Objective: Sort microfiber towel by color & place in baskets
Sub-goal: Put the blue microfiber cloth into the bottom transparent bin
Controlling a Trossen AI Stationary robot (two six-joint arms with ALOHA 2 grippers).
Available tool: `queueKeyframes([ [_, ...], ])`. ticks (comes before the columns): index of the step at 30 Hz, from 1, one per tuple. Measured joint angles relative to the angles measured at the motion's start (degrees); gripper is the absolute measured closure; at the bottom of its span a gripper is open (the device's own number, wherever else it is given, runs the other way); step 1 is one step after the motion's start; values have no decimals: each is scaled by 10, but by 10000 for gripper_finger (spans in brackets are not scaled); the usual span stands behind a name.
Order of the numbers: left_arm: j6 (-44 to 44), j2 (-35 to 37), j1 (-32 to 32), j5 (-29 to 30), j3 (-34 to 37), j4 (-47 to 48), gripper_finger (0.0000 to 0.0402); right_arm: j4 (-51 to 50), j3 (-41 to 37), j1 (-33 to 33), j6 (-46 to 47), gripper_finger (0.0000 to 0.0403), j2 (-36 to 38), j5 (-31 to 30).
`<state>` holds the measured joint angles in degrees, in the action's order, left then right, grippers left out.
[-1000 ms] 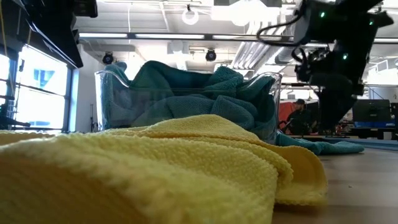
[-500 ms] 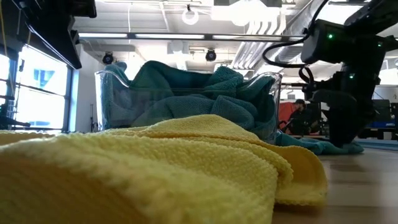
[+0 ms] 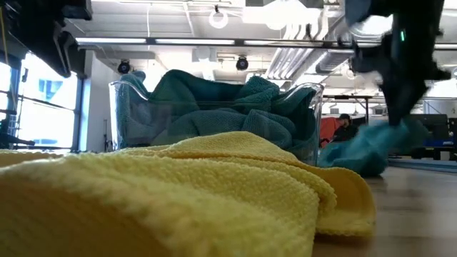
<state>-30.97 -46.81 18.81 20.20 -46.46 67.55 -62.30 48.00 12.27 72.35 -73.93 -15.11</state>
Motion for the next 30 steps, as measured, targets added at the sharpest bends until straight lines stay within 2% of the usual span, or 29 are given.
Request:
queueKeyframes([
  [3, 12, 40, 0, 8, 0, 0, 328, -64, 89, 47, 53, 400, 0, -55],
  [6, 17, 72, 0, 17, 0, 0, 328, -83, 177, 91, 85, 400, 1, -128],
  [9, 18, 92, 0, 18, 0, 0, 328, -83, 258, 124, 76, 401, -4, -190],
  [13, 44, 102, 0, 17, 0, 0, 328, -76, 362, 150, 16, 402, -43, -248],
  [21, 86, 102, 0, 17, 11, 1, 328, -66, 567, 150, -115, 402, -196, -289],
  [30, 72, 104, 0, -6, 36, 3, 328, -65, 757, 131, -172, 402, -345, -264],
])
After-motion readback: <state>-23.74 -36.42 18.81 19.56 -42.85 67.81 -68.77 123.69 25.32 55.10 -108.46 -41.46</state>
